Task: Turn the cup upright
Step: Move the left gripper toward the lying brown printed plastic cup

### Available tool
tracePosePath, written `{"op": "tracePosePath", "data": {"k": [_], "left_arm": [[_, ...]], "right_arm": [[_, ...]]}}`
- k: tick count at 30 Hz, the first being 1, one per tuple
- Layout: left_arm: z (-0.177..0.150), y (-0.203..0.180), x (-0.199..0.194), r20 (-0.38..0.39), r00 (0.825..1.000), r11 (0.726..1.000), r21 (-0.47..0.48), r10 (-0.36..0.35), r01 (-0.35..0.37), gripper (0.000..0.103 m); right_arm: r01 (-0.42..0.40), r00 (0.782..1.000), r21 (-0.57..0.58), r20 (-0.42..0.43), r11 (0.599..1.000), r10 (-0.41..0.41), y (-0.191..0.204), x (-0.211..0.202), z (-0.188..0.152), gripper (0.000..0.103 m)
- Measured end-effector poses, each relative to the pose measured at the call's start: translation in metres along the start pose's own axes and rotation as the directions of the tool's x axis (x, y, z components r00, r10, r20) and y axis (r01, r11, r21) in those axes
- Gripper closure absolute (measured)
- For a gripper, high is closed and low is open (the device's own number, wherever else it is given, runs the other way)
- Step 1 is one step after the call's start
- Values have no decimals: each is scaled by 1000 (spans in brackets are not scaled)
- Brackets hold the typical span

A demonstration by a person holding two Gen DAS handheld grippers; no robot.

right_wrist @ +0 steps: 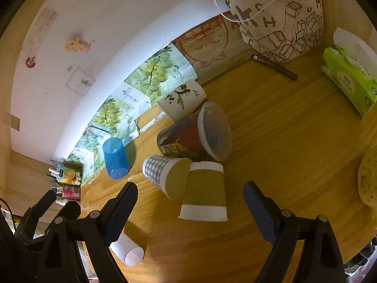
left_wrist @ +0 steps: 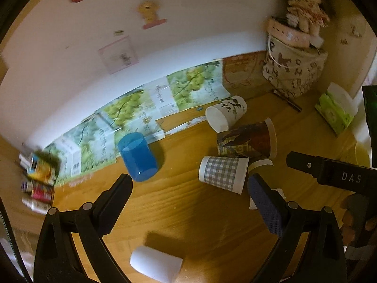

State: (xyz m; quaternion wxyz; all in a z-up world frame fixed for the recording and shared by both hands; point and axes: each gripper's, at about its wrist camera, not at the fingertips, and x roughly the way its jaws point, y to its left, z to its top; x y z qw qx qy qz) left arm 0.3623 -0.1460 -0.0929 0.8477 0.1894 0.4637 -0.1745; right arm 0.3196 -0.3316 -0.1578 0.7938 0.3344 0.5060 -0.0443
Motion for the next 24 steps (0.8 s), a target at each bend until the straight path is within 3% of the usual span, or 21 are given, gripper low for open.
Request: {"op": "tracePosePath", "data": {"k": [5, 9, 18, 24], "left_arm": [[17, -9, 15, -11, 1000, 993, 115, -5, 6, 4], [27, -23, 26, -10, 1000, 968, 249, -9, 12, 4], [39, -53, 50, -51, 994, 880, 462, -92, 105, 4], [45, -72, 66, -53, 987, 800, 581, -149, 152, 4]], "right_arm": [[5, 1000, 27, 4, 1000, -5, -11, 7, 9, 11], [7, 1000, 51, 4, 999, -7, -21, 12, 14, 11], [15, 999, 99, 35, 995, -18, -45, 14, 22, 11], [1, 997, 126, 74, 992, -11, -59, 9, 24, 11]]}}
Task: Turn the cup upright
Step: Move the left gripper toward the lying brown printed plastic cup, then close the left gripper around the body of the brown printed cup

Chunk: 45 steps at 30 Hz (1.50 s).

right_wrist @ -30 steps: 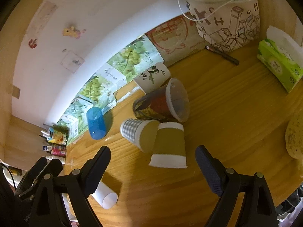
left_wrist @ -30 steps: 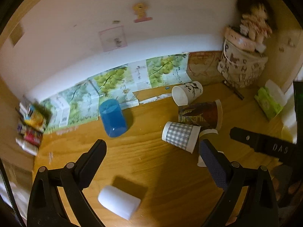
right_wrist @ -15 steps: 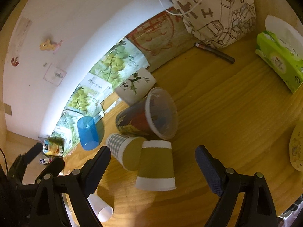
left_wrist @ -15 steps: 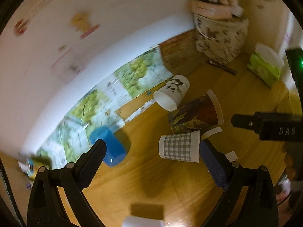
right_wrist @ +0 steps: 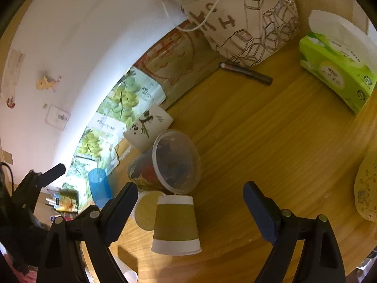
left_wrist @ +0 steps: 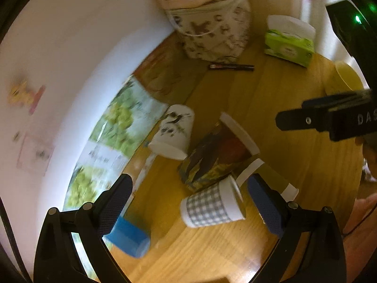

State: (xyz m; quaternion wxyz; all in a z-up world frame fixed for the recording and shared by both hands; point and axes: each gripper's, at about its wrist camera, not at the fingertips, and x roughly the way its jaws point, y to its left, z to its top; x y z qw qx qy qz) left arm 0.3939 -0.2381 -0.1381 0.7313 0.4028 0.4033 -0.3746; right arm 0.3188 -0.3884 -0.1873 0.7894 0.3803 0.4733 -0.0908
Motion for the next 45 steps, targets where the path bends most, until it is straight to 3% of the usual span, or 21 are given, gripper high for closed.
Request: {"op": "tracePosePath", "data": {"k": [5, 16, 26, 34, 45], "left_arm": [[7, -7, 20, -20, 996, 994, 68, -85, 86, 4], [13, -8, 61, -72, 985, 981, 105, -157, 164, 4], [18, -15, 86, -106, 979, 975, 125, -173, 186, 4], [29, -11, 106, -154, 963, 969, 74, -221, 234, 5], [42, -10, 134, -201, 955, 970, 56, -220, 235, 5]], "right_arm": [[-32, 998, 26, 53, 999, 30, -11, -4, 2, 11], [-55, 991, 74, 127, 996, 45, -31, -12, 4, 11], [-46, 993, 92, 116, 995, 35, -40, -8, 6, 11], [-55, 994, 82, 95, 995, 47, -40, -4, 9, 11], [-39, 997, 72, 71, 997, 34, -38, -1, 14, 11]]}}
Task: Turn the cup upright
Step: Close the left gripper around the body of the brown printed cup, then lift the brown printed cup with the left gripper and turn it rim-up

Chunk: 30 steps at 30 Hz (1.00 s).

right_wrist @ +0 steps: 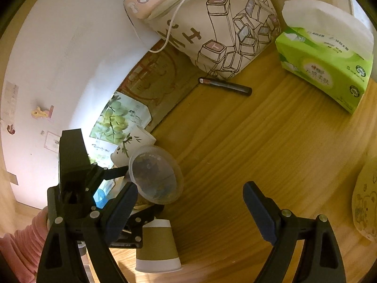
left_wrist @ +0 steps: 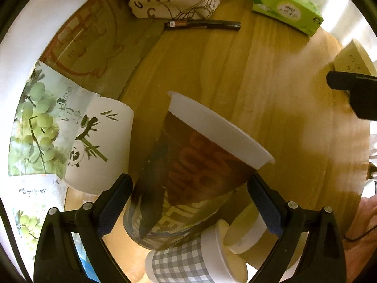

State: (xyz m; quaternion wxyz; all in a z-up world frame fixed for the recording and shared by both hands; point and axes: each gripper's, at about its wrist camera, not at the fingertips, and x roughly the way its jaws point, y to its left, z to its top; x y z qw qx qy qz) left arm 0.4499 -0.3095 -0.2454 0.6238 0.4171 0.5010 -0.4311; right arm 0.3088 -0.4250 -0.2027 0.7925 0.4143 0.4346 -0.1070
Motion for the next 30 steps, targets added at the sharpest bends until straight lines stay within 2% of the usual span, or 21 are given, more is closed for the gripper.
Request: {"op": "tracePosePath", "data": {"k": [5, 14, 20, 25, 30], "left_arm": [[4, 6, 8, -38, 999, 999, -41, -30, 28, 14], [1, 22, 9, -59, 994, 993, -91, -87, 82, 19], [0, 36, 6, -76, 992, 991, -98, -97, 89, 23], [8, 48, 8, -98, 984, 981, -141, -148, 134, 25], [11, 54, -3, -93, 986, 981, -152, -138, 123, 26]], "right_arm": [[-1, 1000, -5, -3, 1000, 1, 1, 1, 1, 11], [-7, 1000, -5, -6, 1000, 7, 1, 3, 1, 11], [-14, 1000, -13, -14, 1000, 14, 4, 5, 0, 11], [-24, 1000, -30, -16, 999, 24, 8, 5, -1, 11], [-32, 999, -35, -20, 999, 32, 9, 5, -2, 11]]}}
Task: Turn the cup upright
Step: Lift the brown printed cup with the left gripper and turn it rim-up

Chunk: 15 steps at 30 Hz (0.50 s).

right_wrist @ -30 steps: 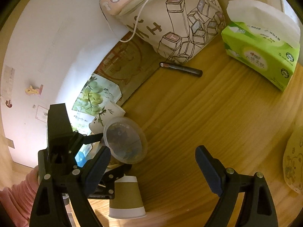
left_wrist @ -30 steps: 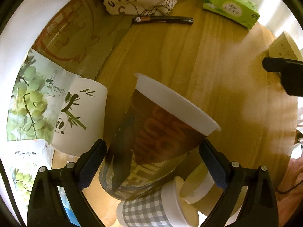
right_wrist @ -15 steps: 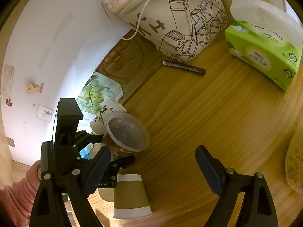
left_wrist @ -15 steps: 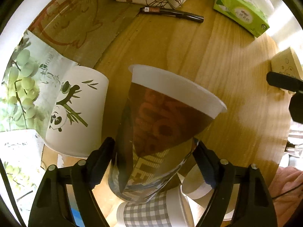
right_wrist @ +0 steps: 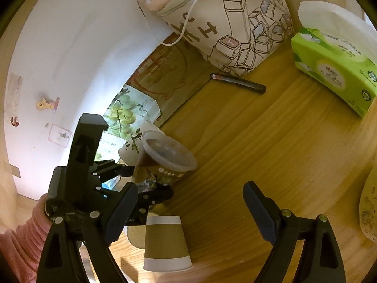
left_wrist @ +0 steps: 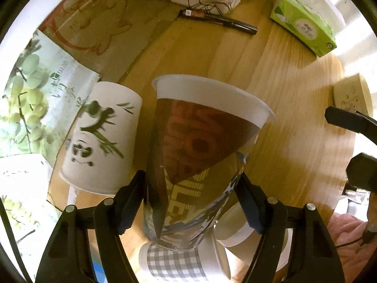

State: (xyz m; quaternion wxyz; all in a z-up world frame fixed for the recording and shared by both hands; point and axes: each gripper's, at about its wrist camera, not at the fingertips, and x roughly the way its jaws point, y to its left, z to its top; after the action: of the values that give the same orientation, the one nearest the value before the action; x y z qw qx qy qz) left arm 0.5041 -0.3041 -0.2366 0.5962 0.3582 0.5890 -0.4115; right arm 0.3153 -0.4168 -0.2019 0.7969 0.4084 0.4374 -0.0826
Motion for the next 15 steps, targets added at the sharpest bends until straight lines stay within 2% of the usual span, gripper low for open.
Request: {"op": "tracePosePath", "data": {"k": [15], "left_arm": [[-10, 27, -52, 9, 999, 991, -131, 40, -38, 27]], "right_arm": [[-29, 999, -75, -26, 997, 27, 21, -6, -6, 11]]}}
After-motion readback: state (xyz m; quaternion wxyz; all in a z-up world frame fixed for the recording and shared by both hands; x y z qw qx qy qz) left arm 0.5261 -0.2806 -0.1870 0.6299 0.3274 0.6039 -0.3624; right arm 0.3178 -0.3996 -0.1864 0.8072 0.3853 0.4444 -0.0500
